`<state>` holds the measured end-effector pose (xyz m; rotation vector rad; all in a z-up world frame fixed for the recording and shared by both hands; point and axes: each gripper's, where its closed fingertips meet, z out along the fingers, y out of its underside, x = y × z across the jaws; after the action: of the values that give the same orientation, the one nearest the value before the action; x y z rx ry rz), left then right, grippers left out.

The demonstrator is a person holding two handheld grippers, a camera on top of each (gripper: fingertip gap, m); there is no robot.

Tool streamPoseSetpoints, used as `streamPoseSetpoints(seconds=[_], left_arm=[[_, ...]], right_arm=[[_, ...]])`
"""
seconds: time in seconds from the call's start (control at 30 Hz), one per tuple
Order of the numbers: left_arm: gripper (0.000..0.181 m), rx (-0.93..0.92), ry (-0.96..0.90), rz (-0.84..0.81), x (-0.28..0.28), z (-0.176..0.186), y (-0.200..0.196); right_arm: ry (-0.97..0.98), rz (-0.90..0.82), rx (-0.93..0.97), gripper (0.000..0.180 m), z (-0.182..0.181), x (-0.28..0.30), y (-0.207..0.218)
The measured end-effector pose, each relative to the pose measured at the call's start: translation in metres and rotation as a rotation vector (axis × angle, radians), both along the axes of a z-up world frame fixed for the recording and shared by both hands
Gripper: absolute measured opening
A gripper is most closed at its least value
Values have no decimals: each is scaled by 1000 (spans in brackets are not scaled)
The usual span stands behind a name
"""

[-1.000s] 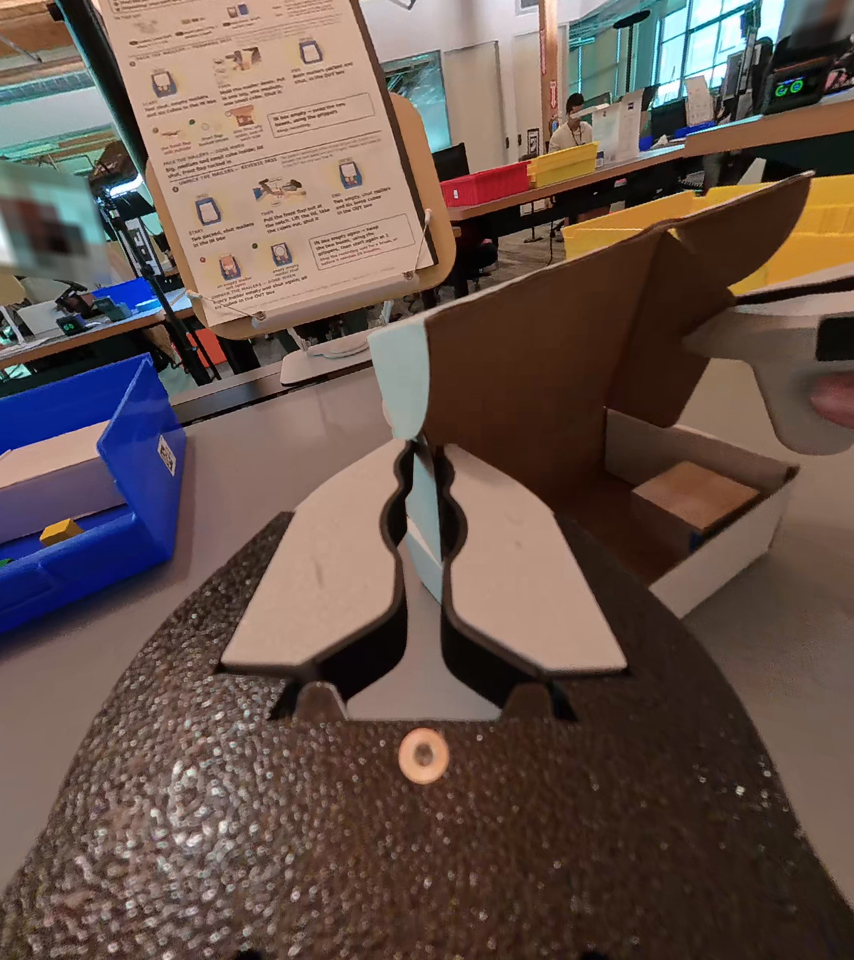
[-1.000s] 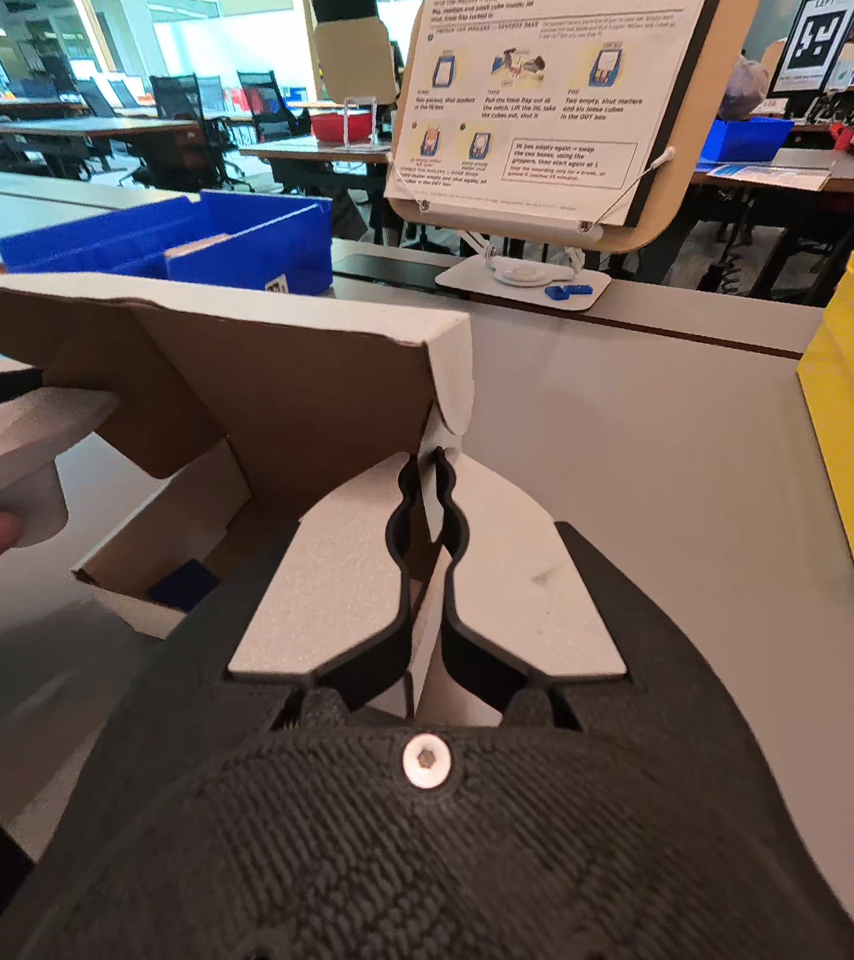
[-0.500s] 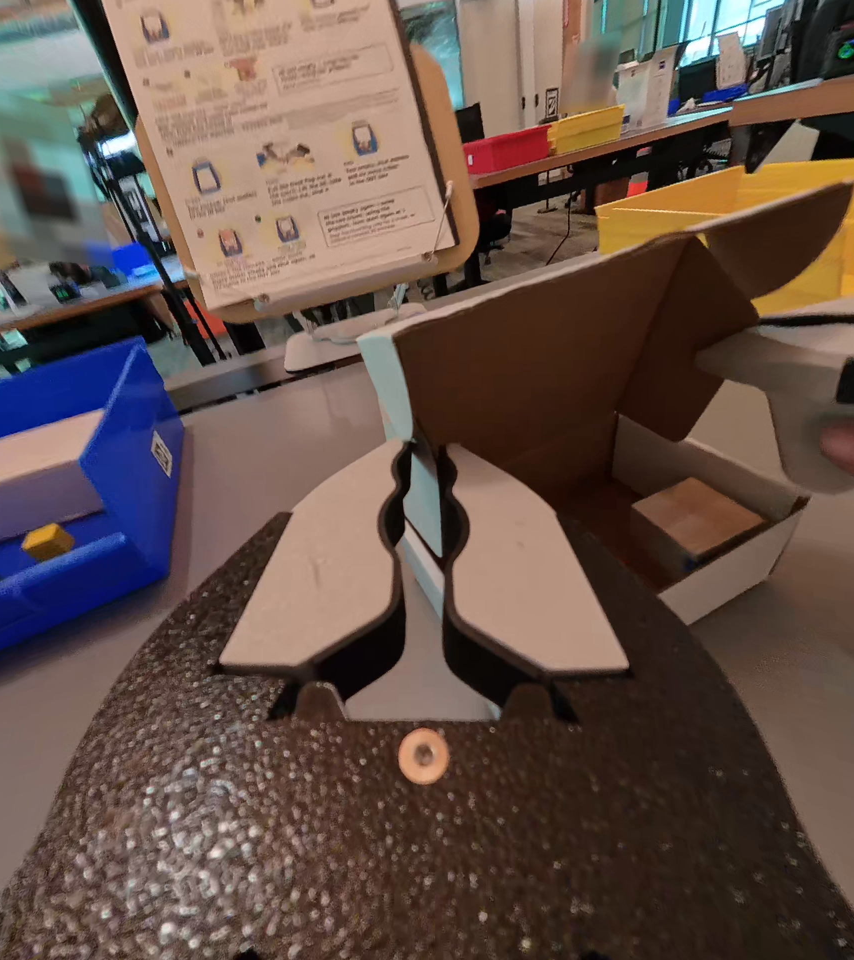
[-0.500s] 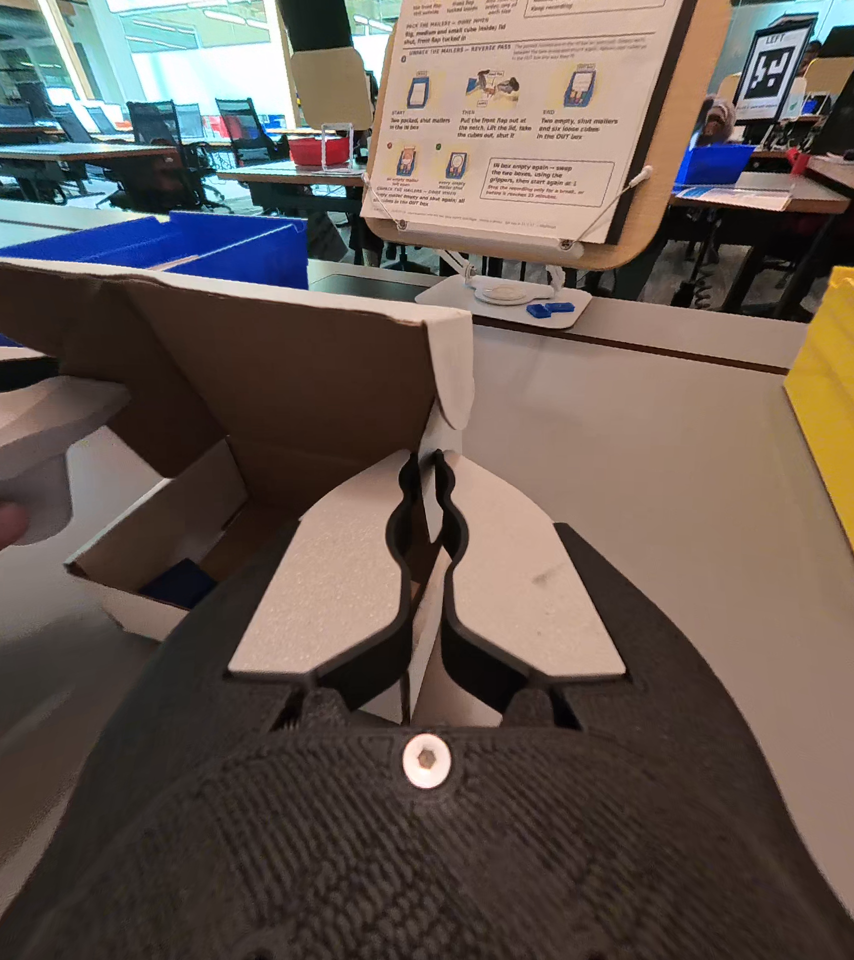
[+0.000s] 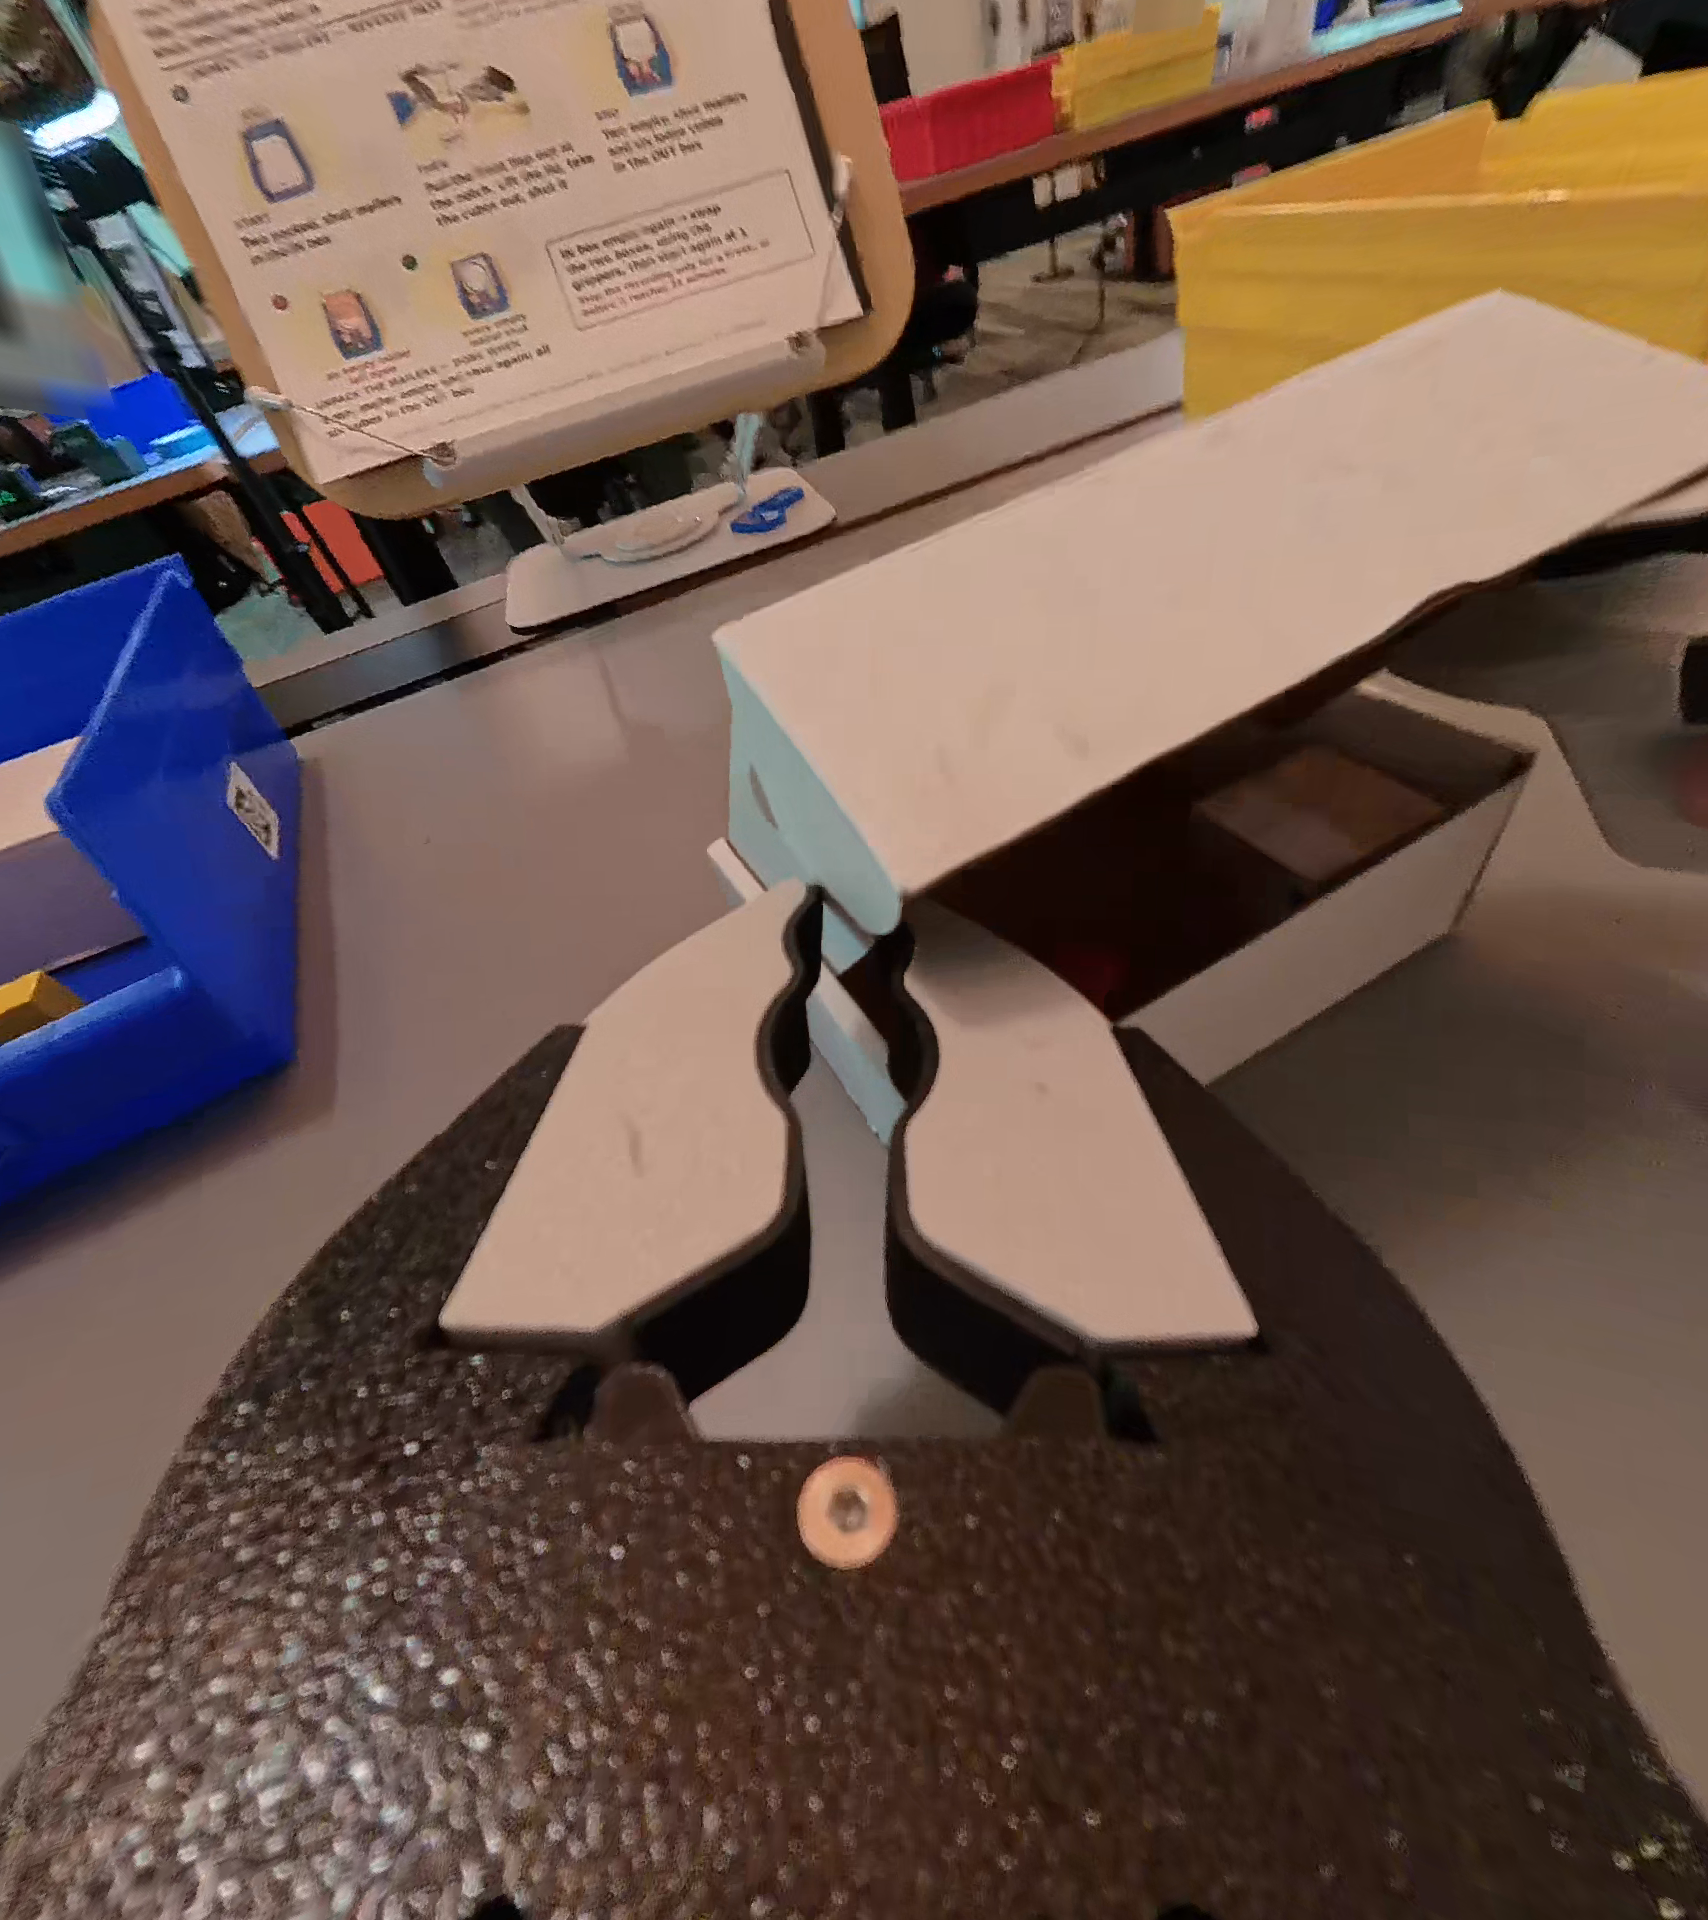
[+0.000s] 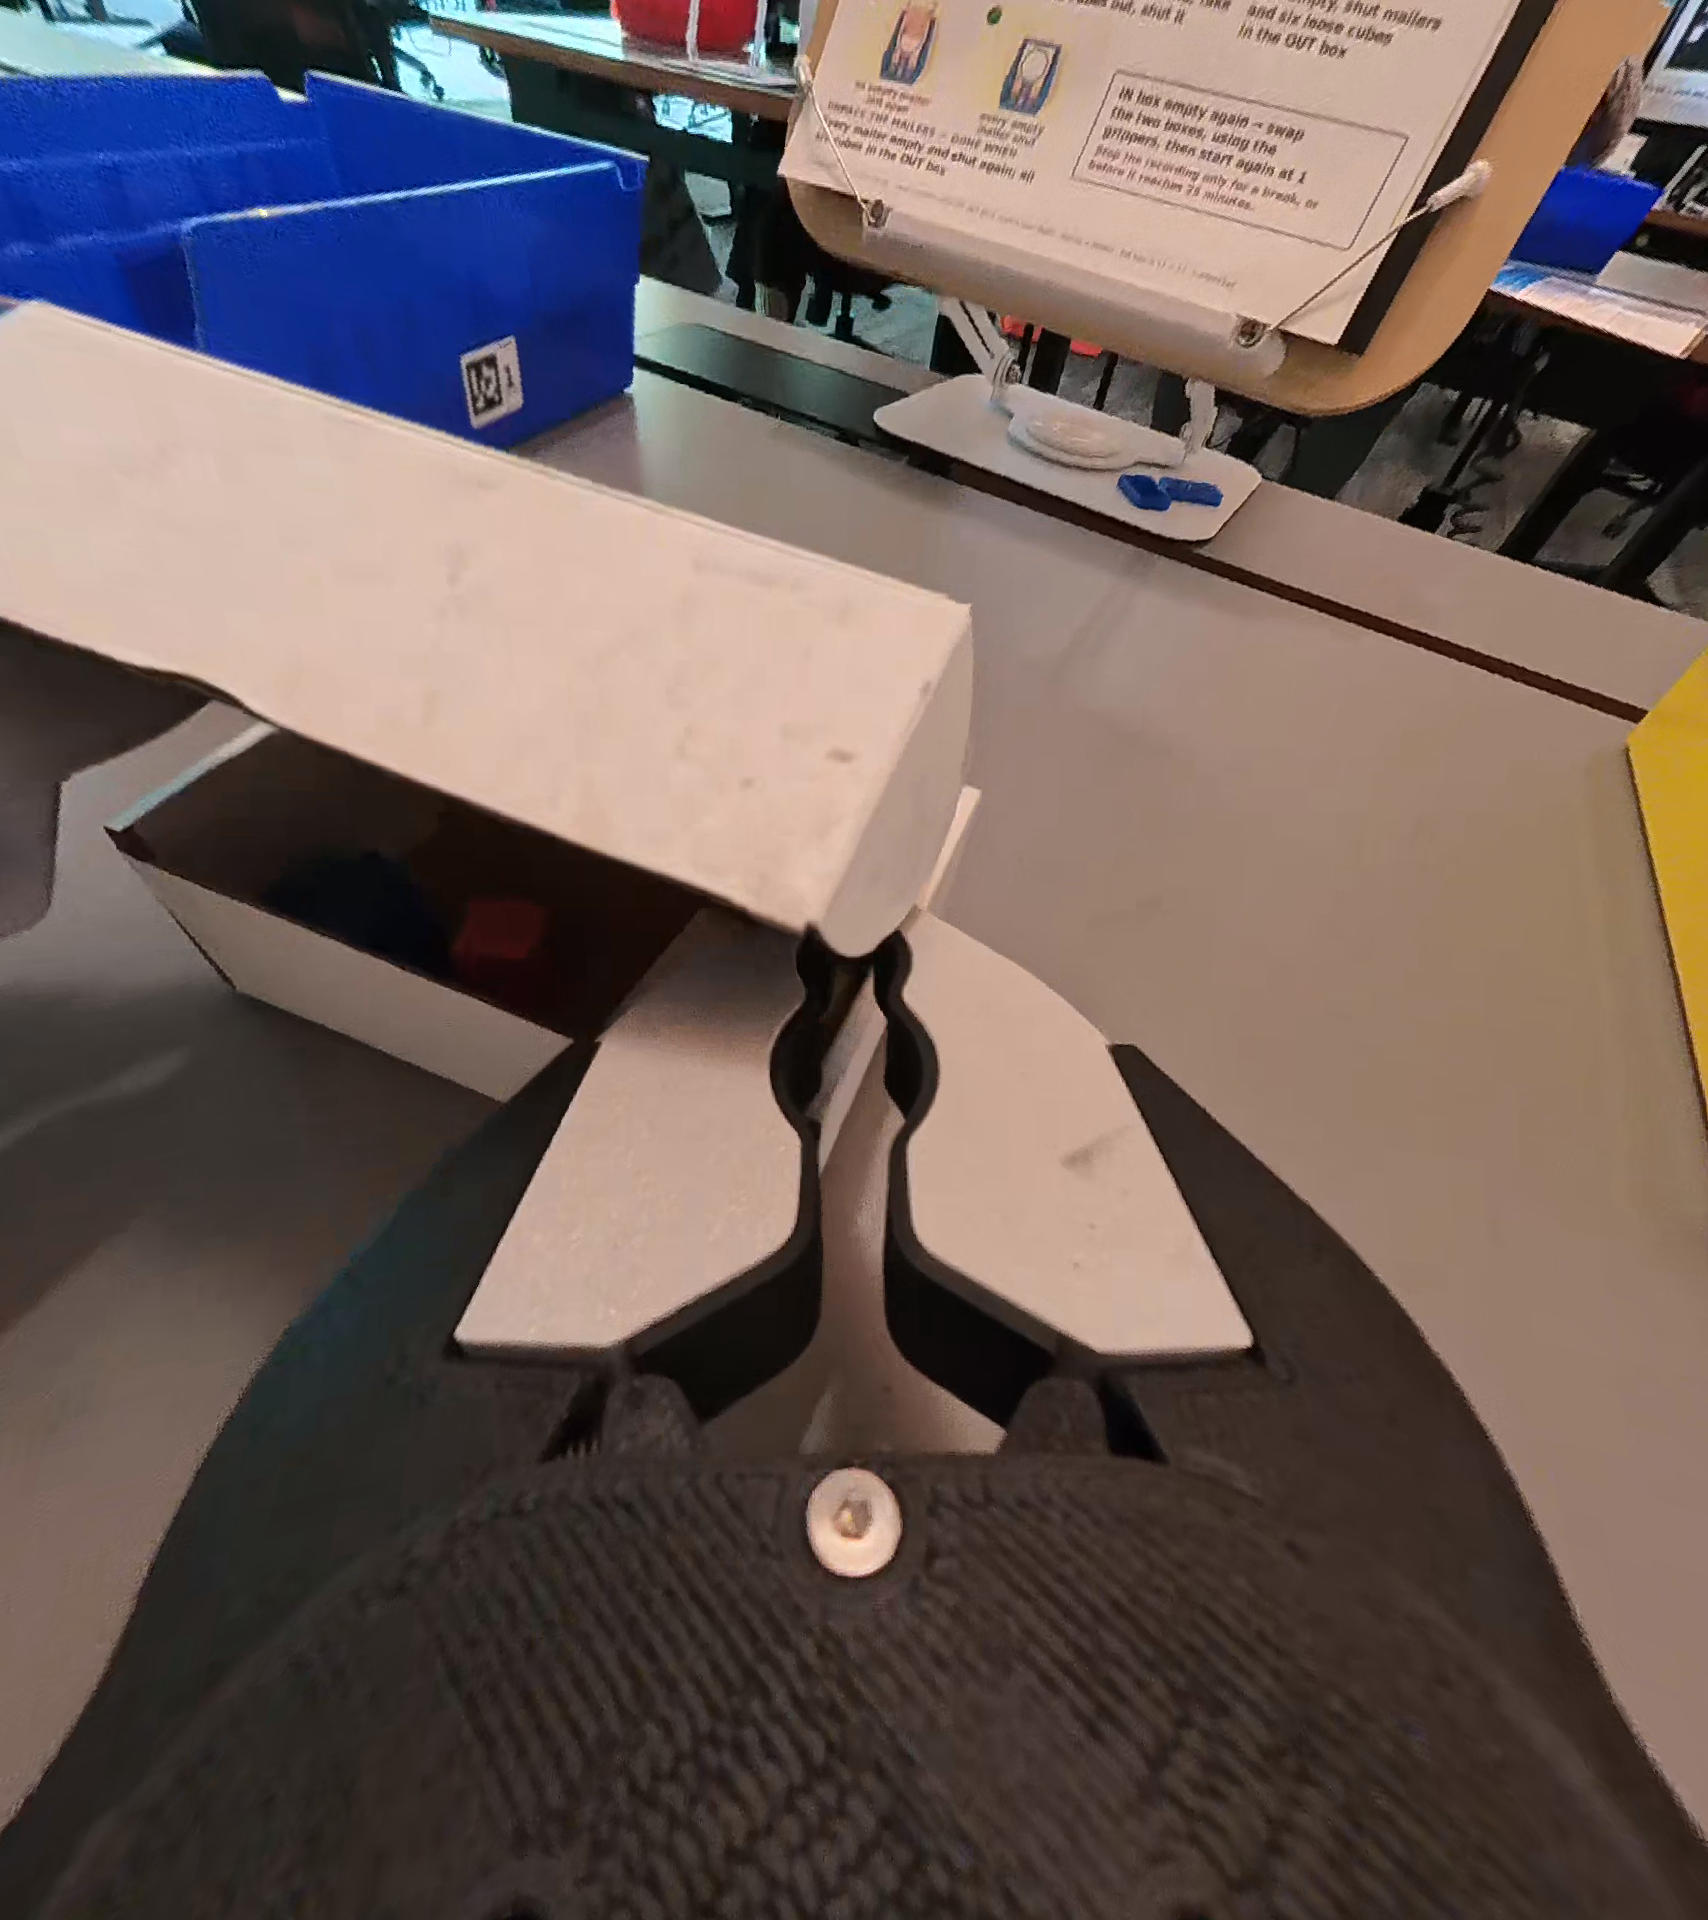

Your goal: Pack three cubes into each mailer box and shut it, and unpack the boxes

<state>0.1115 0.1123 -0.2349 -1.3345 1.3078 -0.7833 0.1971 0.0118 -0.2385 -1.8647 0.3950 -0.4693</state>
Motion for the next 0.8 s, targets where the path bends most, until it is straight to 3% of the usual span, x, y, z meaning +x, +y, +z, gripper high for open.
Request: streamPoseSetpoints(seconds=[0.17,0.3,0.37,0.47,0.57,0.7,0.8], left_arm=[[30,21,197,-199,-10,-21,-21],[30,47,199,-272,-20,-13,-17],[24,-5,169,-295,-21,-5,-12],[0,-175,145,-384,-23,4,-15],[0,-348,125,-389,-30,13,-1],[0,-455,-16,-240,-25,41,48],[0,-522,-44,-365,-5,73,39]], right_arm=[[-102,109,-96,28,2,-23,-24],[-198,285,-98,17,30,-48,-44],[-197,285,-6,5,63,-48,-48],[-166,199,71,2,89,-28,-45],[-26,130,66,4,76,-10,-41],[124,147,204,5,62,-13,-33],[179,170,193,5,47,-19,-24]])
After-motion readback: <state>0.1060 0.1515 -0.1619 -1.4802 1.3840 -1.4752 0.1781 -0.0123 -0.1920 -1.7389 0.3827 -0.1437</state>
